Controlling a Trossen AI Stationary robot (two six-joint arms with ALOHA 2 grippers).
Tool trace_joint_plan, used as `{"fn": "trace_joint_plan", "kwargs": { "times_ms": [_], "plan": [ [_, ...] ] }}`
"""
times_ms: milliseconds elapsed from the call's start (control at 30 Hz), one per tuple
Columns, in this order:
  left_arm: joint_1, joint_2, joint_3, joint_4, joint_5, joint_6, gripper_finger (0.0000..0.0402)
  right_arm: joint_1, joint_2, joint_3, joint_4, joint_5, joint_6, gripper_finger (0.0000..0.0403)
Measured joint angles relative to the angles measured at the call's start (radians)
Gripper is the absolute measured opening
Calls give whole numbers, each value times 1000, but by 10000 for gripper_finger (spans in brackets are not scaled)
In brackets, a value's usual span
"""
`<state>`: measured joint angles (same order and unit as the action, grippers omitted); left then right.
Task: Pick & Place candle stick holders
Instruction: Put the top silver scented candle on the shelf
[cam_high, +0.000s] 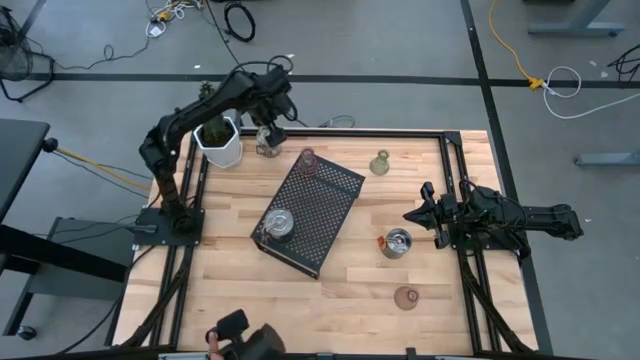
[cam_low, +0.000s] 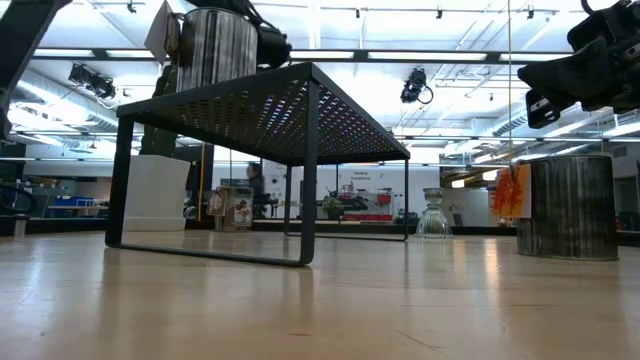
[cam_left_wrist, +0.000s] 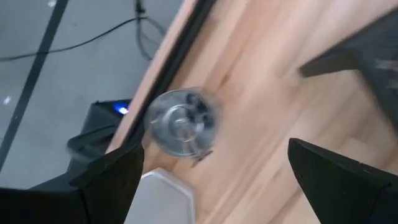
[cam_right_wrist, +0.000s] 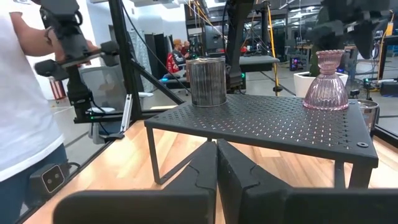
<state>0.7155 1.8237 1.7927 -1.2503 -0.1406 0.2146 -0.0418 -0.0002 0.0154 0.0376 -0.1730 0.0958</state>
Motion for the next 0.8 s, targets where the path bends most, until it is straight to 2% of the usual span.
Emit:
{"fn": "trace_joint_plan", "kwargs": {
  "times_ms": [133,500,667,800],
  "plan": [
    [24,20,0,0,-53,-14,399,0,0,0,0,0,0,12],
    [12,24,0,19,-84,12,399,0,0,0,0,0,0,12],
    [-6,24,0,19,-82,-13,399,0,0,0,0,0,0,12],
    [-7,24,0,9,-40,-20,399,0,0,0,0,0,0,12]
  ]
}}
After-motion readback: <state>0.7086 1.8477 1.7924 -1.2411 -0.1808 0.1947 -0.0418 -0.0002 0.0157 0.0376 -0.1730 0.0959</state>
